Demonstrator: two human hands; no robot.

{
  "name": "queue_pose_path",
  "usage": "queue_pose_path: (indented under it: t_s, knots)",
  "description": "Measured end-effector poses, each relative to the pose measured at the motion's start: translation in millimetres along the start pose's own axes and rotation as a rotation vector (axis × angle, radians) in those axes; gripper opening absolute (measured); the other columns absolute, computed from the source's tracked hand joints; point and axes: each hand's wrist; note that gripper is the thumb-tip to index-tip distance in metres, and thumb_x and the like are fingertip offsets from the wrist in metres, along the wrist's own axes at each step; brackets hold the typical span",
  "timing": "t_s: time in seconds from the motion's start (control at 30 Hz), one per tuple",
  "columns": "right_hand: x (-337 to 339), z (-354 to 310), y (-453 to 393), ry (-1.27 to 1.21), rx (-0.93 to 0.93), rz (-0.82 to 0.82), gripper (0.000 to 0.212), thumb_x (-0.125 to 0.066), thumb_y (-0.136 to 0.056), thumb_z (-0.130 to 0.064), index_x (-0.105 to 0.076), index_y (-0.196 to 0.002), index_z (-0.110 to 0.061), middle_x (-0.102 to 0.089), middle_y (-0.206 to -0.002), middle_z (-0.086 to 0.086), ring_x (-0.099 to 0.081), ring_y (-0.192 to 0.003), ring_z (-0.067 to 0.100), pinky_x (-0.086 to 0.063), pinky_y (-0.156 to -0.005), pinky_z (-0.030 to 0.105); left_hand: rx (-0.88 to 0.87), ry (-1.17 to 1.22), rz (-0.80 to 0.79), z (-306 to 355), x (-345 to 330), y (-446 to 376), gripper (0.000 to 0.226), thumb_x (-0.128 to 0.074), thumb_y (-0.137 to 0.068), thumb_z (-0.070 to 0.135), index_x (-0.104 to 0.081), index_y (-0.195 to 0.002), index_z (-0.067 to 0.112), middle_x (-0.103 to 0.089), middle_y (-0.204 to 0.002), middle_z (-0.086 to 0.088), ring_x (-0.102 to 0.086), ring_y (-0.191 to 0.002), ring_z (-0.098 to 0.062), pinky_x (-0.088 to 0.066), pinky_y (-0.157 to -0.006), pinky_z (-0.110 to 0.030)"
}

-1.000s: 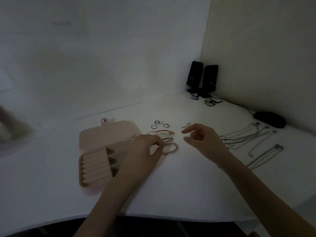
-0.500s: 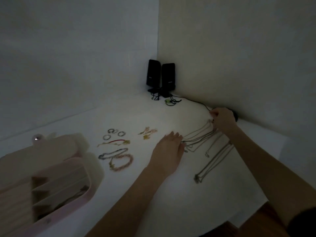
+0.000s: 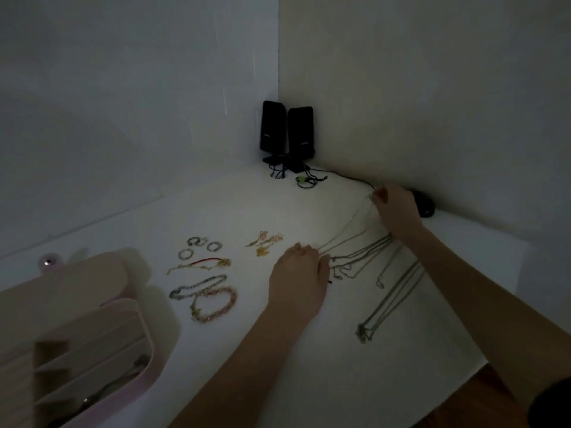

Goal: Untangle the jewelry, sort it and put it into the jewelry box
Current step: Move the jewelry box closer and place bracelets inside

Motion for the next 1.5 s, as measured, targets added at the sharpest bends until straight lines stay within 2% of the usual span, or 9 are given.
queue_pose_path:
  t_s: [0.1, 0.27, 0.4, 0.53, 0.8, 0.93, 1.13, 1.23, 1.5]
  knots:
    - [8.0, -40.0, 12.6, -0.294, 0.033, -0.081, 0.006, -0.059, -0.092, -0.019, -0.055, -0.088, -0.016, -0.068, -0.089, 0.005, -0.063, -0.084, 0.018, -0.045, -0.071, 0.027, 0.084, 0.11, 0.084, 0.0, 3.2, 0.3, 0.036, -0.044, -0.096, 0.029, -0.045, -0.126, 0.01, -0.058, -0.104, -0.011, -0.054, -0.1, -0.025, -0.045, -0.081, -0.031]
    - [22.5, -112.7, 56.8, -0.592, 0.194, -0.427, 0.01, -0.06, -0.091, -0.013, -0.058, -0.086, -0.021, -0.068, -0.077, -0.001, -0.066, -0.067, 0.007, -0.051, -0.064, 0.022, 0.187, 0.611, 0.131, 2.1, 17.8, -7.5, 0.073, -0.068, -0.084, 0.026, -0.025, -0.143, 0.017, -0.047, -0.128, 0.009, -0.047, -0.117, -0.005, -0.035, -0.09, -0.013]
    - [23.7, -138.5, 80.0, -0.704, 0.271, -0.37, 0.011, -0.055, -0.092, -0.006, -0.059, -0.089, -0.016, -0.067, -0.076, 0.0, -0.063, -0.063, 0.01, -0.048, -0.054, 0.02, 0.167, 0.932, 0.192, 3.7, 30.9, -2.0, 0.015, -0.054, -0.092, 0.007, -0.054, -0.105, 0.015, -0.058, -0.073, -0.021, -0.056, -0.062, -0.008, -0.053, -0.077, -0.028]
    - [10.6, -137.6, 84.3, -0.762, 0.109, -0.208, 0.016, -0.051, -0.094, -0.008, -0.056, -0.087, -0.021, -0.065, -0.077, -0.002, -0.059, -0.056, 0.004, -0.043, -0.05, 0.02, 0.205, 0.69, 0.318, -4.6, 45.6, 17.0, 0.022, -0.043, -0.098, 0.015, -0.06, -0.086, 0.015, -0.042, -0.055, -0.001, -0.039, -0.047, -0.01, -0.038, -0.051, -0.029]
    - [-14.9, -150.6, 99.3, -0.828, 0.019, -0.154, 0.019, -0.044, -0.095, -0.001, -0.062, -0.097, -0.006, -0.059, -0.08, 0.006, -0.059, -0.053, 0.003, -0.05, -0.052, 0.019, 0.282, 0.526, 0.27, -52.9, 92.2, 90.1, 0.026, -0.045, -0.096, 0.016, -0.059, -0.078, 0.028, -0.057, -0.071, 0.009, -0.057, -0.069, -0.016, -0.046, -0.068, -0.026]
    - [-23.6, -164.1, 111.6, -0.829, 0.036, -0.179, 0.018, -0.048, -0.092, 0.002, -0.064, -0.094, -0.005, -0.061, -0.078, 0.007, -0.061, -0.056, 0.005, -0.053, -0.054, 0.019, 0.262, 0.488, 0.259, -65.4, 122.8, 118.2, 0.032, -0.042, -0.097, 0.004, -0.059, -0.079, 0.025, -0.058, -0.064, 0.007, -0.047, -0.048, 0.0, -0.036, -0.052, -0.017]
    - [-33.7, -192.9, 133.9, -0.858, 0.089, -0.246, 0.017, -0.053, -0.088, 0.004, -0.065, -0.088, -0.007, -0.063, -0.074, 0.005, -0.064, -0.057, 0.007, -0.053, -0.054, 0.022, 0.325, 0.278, 0.341, -81.5, 176.9, 155.3, 0.01, -0.059, -0.089, 0.018, -0.06, -0.081, 0.023, -0.07, -0.071, 0.015, -0.061, -0.063, 0.007, -0.04, -0.055, -0.007]
    - [-35.0, -209.3, 145.3, -0.845, 0.162, -0.284, 0.018, -0.053, -0.087, 0.005, -0.065, -0.086, -0.009, -0.063, -0.073, 0.005, -0.063, -0.057, 0.005, -0.052, -0.053, 0.02, 0.429, 0.226, 0.253, -99.3, 198.6, 170.5, 0.01, -0.072, -0.08, 0.034, -0.065, -0.074, 0.029, -0.07, -0.065, 0.018, -0.063, -0.065, 0.003, -0.045, -0.063, -0.017]
    - [-25.8, -250.6, 165.3, -0.901, 0.297, -0.395, 0.021, -0.052, -0.087, 0.007, -0.066, -0.086, -0.008, -0.065, -0.075, 0.006, -0.063, -0.06, 0.006, -0.052, -0.056, 0.02, 0.498, 0.328, 0.319, -106.8, 213.5, 184.6, 0.011, -0.074, -0.078, 0.024, -0.073, -0.067, 0.022, -0.07, -0.065, 0.009, -0.061, -0.062, -0.005, -0.044, -0.064, -0.024]
Point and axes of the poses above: each hand's wrist, its own y-axis away from the middle knuckle, its own x-axis out of the back of the hand, z = x × y
